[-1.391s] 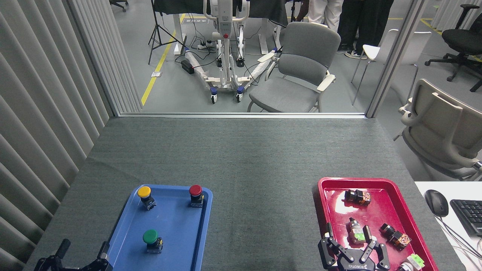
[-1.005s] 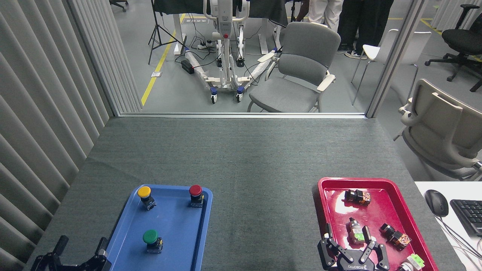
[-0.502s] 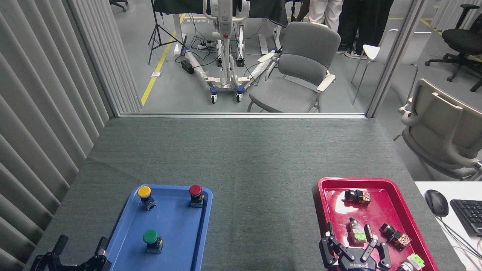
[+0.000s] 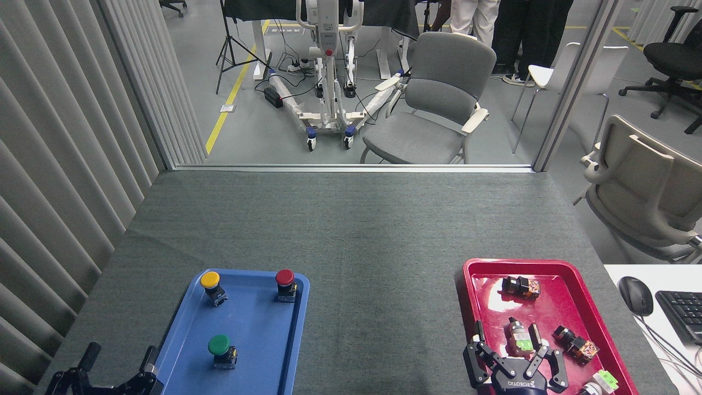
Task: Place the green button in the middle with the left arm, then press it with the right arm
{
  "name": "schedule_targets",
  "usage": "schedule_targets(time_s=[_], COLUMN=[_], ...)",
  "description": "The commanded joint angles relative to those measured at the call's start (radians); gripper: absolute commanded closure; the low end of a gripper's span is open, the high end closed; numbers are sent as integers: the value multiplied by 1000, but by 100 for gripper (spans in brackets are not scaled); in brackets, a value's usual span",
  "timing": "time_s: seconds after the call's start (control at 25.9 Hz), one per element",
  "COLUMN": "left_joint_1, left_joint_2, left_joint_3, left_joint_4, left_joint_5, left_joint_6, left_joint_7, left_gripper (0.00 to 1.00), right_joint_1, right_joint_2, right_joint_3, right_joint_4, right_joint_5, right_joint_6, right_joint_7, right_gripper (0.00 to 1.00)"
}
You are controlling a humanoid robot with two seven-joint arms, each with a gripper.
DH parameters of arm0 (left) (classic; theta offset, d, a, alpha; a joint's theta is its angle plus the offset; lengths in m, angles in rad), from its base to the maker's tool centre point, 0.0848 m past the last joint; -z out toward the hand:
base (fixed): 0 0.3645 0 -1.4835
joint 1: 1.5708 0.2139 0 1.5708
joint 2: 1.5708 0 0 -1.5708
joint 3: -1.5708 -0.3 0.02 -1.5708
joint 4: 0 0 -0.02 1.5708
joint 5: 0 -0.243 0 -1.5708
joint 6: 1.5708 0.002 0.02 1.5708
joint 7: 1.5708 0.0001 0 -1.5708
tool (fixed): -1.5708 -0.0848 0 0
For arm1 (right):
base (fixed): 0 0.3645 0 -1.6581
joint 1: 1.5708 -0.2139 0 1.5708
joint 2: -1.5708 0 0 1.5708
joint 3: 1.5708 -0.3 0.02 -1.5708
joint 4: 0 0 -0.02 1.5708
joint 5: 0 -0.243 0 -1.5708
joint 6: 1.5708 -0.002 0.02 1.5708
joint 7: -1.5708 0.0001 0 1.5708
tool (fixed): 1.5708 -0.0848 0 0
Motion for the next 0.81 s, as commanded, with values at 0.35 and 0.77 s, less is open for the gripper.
schedule_targets(time_s=[0.35,0.77], left_joint_1=[10,16], left_joint_2=[14,-43], left_joint_3=[-11,-203], left_joint_4=[4,15], left_joint_5=[-8,-16], left_joint_6=[-5,9], left_joint_7=[-31,-25], left_gripper=[1,3], right_joint_1=[-3,-6], right_joint_2=[4,-2], right_joint_3=[0,-8], right_joint_4=[-6,-9], right_joint_5=[0,0], right_joint_6=[0,0], right_joint_7=[-1,-1], right_gripper=[0,0])
